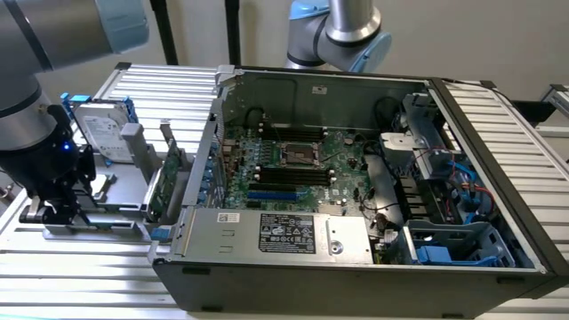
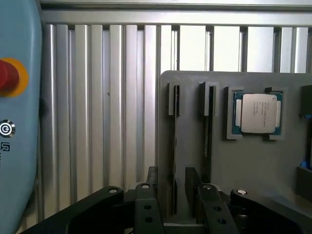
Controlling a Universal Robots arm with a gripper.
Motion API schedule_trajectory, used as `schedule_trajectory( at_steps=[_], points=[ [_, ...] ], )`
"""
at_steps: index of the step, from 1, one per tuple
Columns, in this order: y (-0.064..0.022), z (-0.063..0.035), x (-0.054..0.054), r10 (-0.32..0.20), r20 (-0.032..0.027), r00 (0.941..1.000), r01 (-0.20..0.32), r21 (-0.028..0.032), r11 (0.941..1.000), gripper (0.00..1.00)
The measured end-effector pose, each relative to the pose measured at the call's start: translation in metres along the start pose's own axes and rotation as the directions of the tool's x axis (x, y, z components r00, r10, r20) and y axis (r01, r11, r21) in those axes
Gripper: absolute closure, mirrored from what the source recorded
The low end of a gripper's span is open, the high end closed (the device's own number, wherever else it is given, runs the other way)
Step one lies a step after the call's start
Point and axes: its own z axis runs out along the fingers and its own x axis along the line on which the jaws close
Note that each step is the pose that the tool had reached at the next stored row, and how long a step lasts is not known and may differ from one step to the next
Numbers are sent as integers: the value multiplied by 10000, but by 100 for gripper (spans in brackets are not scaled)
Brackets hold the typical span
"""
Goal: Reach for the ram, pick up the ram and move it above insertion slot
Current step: 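Pick up the ram and move it above insertion slot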
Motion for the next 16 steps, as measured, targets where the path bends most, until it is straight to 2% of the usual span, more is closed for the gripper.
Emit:
schedule_trajectory(
  at_steps=[16],
  points=[
    [13,291,8,-37,32,10000,37,13,10000,64]
  ],
)
